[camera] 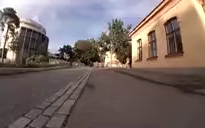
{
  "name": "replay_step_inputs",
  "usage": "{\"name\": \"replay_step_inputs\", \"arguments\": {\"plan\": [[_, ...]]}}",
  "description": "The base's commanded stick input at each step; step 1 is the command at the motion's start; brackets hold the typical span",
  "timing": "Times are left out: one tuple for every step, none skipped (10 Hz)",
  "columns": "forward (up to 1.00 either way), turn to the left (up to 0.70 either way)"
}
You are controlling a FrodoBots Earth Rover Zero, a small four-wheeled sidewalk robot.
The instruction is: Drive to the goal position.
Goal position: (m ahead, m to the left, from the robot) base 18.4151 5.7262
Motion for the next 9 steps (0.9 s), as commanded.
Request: {"name": "replay_step_inputs", "arguments": {"plan": [[0.45, 0.0], [0.45, 0.0], [0.45, 0.0], [0.45, 0.0], [0.45, 0.0], [0.45, 0.0], [0.45, 0.0], [0.45, 0.0], [0.45, 0.0]]}}
